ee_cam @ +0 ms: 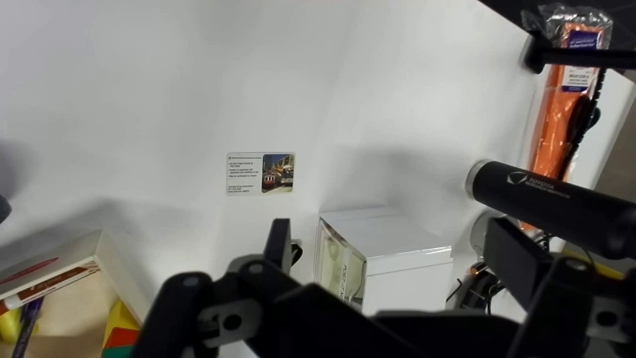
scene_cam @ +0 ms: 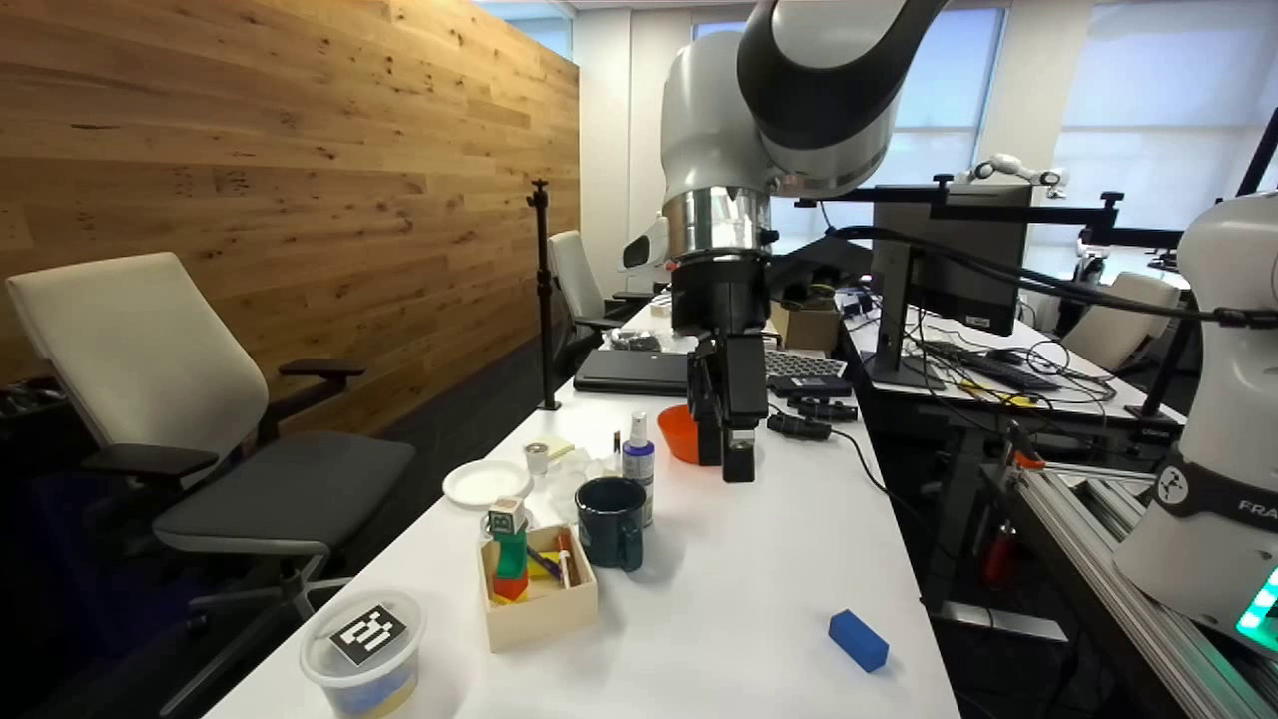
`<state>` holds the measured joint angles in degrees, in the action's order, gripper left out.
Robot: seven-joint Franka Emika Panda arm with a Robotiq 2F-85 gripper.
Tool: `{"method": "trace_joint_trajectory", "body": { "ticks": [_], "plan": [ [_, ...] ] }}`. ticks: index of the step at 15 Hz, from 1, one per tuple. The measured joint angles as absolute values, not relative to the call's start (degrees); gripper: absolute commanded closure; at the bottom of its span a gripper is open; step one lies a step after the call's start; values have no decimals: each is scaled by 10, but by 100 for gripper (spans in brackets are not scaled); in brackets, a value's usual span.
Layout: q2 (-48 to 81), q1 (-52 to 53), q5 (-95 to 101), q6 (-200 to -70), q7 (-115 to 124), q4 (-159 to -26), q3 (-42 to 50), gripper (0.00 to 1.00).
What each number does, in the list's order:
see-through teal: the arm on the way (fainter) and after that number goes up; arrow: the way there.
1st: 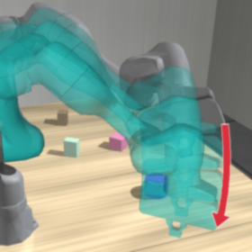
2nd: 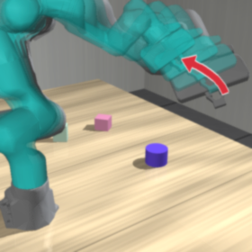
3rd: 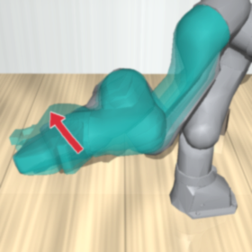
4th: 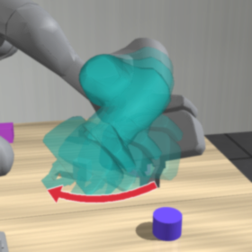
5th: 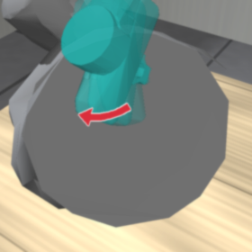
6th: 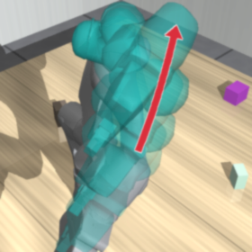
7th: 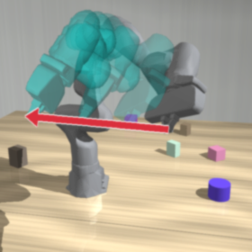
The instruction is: Drop the pile of blocks inside the wooden box
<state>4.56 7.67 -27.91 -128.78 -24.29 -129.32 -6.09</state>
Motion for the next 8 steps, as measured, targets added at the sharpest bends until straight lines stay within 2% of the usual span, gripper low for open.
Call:
{"method": "trace_joint_trajectory", "body": {
  "ticks": [8],
  "plan": [
    [148,72,-277,-1313,-243,-1186,-73,0]
  ]
}}
